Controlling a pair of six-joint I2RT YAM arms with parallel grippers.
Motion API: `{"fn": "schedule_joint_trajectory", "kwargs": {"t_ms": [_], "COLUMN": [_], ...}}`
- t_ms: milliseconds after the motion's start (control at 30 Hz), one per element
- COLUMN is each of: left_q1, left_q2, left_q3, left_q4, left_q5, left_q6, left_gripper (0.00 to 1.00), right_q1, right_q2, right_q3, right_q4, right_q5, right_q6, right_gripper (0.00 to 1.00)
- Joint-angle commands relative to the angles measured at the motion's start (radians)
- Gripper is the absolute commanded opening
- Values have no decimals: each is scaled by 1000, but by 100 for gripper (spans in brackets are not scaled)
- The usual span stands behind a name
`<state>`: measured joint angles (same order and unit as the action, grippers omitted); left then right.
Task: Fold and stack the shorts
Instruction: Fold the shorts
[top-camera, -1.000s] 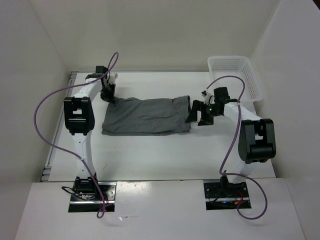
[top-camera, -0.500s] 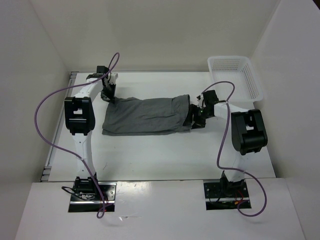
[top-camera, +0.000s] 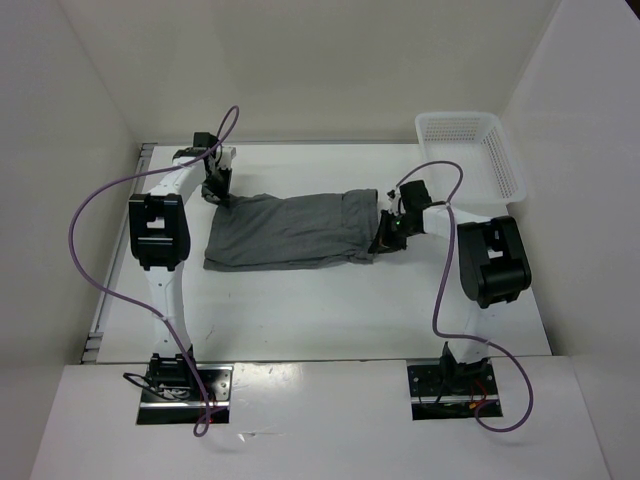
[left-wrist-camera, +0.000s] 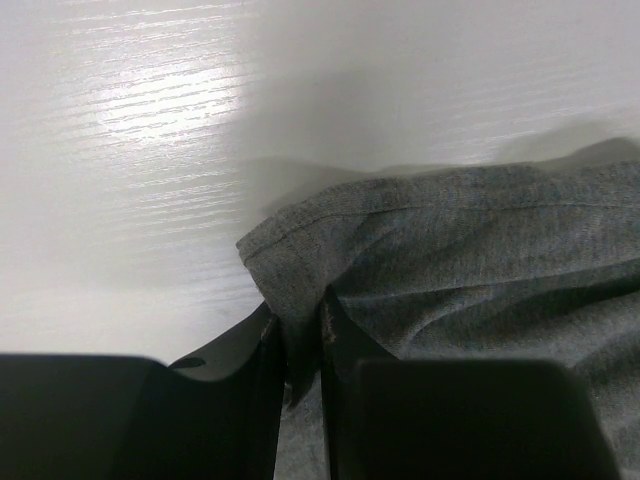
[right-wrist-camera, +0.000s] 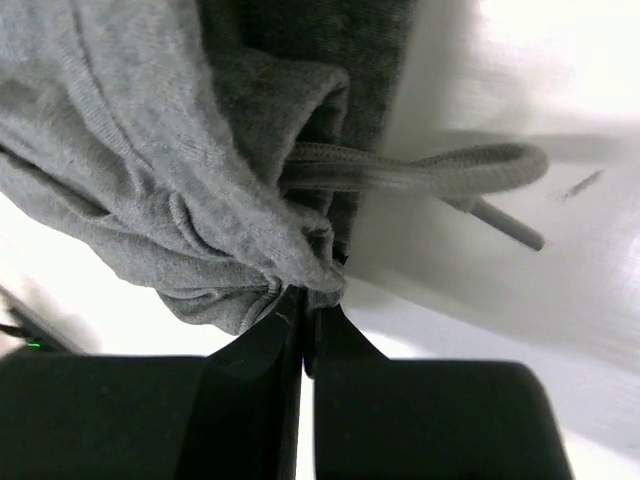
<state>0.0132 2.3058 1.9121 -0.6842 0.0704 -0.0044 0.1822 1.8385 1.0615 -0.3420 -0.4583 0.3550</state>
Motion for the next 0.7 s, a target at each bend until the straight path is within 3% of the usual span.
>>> {"fn": "schedule_joint_trajectory", "kwargs": {"t_ms": [0,267,400,567,667], "left_q1": [-1,-1,-34,-74,-85], "left_q2": [-43,-34,-43,-52,-52], "left_q3": [1,80,71,61,61], "left_q4": [3,-26,-37,-37,-37], "left_q5": [-18,47,106,156,187], "left_q6": [4,4,4,4,4], "left_gripper": [23,26,68,74,74], "right_q1": [14,-88,-101,-101,-101], "right_q2": [-28,-85,-145,-186,-213], "right_q3": [70,216,268,287,264], "right_q4": [32,-153,-187,-209,-238], "right_q5": [81,43,105,236,235], "right_q6": [-151,-500,-567,-611,-649], "right_gripper": [0,0,0,0,0]}}
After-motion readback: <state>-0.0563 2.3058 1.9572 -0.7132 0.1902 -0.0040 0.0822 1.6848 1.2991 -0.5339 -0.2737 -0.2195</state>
